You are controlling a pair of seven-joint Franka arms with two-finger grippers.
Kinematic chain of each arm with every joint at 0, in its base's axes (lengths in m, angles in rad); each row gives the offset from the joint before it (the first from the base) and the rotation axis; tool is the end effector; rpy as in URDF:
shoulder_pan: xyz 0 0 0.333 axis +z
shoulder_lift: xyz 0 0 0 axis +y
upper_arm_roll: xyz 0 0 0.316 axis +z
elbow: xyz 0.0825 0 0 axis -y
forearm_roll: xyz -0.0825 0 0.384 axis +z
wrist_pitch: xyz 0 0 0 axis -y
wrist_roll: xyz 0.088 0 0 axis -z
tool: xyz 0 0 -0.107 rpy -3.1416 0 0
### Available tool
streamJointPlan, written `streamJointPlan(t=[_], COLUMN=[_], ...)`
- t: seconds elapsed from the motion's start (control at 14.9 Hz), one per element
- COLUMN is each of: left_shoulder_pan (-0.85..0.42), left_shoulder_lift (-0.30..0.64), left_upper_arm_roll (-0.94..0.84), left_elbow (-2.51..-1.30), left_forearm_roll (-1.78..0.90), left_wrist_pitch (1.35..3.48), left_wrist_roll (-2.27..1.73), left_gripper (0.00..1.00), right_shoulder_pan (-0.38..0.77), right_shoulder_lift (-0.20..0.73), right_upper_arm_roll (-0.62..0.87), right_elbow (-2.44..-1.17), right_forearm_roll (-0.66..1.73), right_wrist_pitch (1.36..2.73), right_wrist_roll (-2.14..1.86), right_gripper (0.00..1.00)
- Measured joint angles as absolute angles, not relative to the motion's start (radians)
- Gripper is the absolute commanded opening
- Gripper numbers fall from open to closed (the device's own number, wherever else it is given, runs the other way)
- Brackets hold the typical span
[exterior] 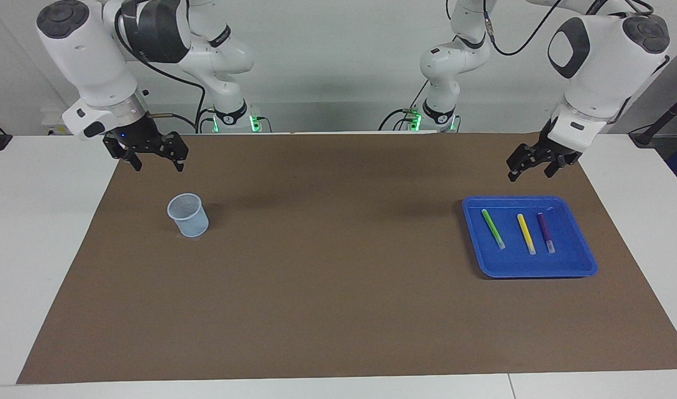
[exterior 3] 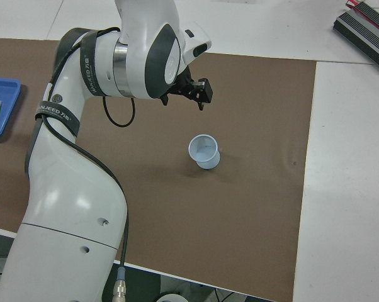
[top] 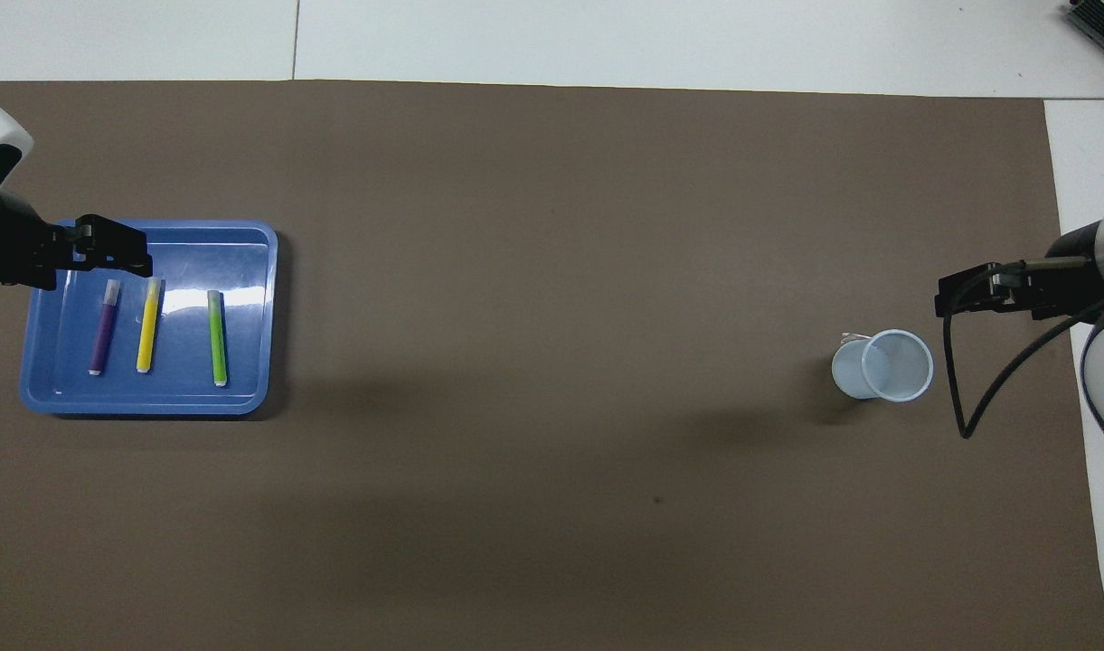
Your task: Right arm passes pens to left for tray arrangement
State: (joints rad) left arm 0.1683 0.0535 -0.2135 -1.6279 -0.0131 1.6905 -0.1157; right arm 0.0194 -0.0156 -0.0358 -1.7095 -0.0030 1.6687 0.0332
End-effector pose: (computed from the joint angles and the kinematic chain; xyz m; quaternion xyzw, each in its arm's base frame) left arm 0.5782 -0.0245 0.5783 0.9993 0.0362 0.0042 0.0125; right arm 0.5540 -0.0095 0.5758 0.9996 -0.0246 -0.0126 0.0013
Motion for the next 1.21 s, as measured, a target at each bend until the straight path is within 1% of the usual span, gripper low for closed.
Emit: streamJointPlan(t=[0.13,0.27,0.34,0.74,1.21], left_shoulder_pan=[0.021,-0.058,-0.074,-0.077,-0.060], left_shoulder_lift=[0.041,0.032,0.030,0.029,0.022], left_upper_arm_roll=[-0.054,0.033,0.054,0.046,-0.036], left_elbow=[-1.628,-1.628,-1.628,-1.628,-1.620], left_forearm_roll=[-0.014,-0.014,-0.014,-0.014,-0.014], left_wrist_pitch=[1.690,1.688,1.687,1.683,1.658], left_wrist_roll=[-0.116,-0.116,-0.116,-0.071,-0.025], left_gripper=[1.00,1.00,1.00,1.00,1.00], right_shoulder_pan=[0.019,0.019,0.019,0.019,0.020], right_shoulder_lift=[-0.016,-0.016,-0.016,-0.016,-0.016], right_upper_arm_roll=[-0.036,-0.036,-0.036,-0.036,-0.036], right_elbow=[-1.709,-1.708,-1.708,-1.708,-1.707], right_forearm_roll=[0.001,0.004,0.004,0.005,0.005], right_wrist_pitch=[1.669,1.669,1.669,1.669,1.669], right_wrist_roll=[0.033,0.033,0.033,0.033,0.033], right_gripper=[1.00,1.00,1.00,1.00,1.00])
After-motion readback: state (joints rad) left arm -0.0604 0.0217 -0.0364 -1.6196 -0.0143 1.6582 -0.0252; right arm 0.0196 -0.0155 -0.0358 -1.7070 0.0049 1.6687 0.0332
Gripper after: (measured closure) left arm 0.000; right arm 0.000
